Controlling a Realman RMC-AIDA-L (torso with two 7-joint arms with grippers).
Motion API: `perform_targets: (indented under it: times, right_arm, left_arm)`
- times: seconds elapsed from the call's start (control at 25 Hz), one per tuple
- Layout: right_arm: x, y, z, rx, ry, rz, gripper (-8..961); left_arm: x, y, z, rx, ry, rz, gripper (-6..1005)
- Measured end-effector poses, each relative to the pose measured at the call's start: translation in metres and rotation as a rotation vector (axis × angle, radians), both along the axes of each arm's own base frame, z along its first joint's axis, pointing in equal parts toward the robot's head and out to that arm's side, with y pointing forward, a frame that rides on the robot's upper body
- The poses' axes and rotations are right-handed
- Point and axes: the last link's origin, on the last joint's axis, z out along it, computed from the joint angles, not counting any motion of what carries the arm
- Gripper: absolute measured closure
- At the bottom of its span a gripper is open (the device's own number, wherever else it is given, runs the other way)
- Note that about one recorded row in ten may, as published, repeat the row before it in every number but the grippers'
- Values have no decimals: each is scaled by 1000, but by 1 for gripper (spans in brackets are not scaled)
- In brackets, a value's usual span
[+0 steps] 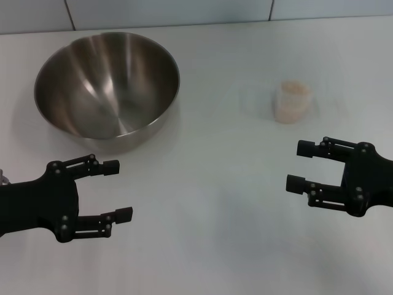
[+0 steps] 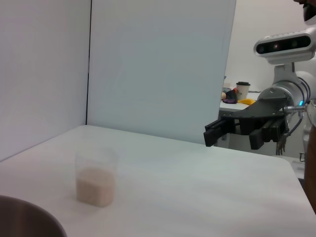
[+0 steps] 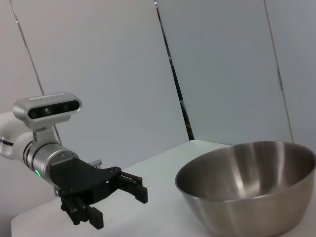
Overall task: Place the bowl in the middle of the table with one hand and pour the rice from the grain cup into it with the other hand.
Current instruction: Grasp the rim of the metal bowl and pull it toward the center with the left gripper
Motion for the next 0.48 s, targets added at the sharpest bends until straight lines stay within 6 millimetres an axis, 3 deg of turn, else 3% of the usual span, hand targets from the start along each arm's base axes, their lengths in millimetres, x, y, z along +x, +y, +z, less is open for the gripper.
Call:
perform_targets:
  times: [0.48]
  right_arm:
    - [-1, 1, 0, -1, 0, 3, 215]
  left_arm:
    - [0, 3, -1, 13, 6, 4, 159]
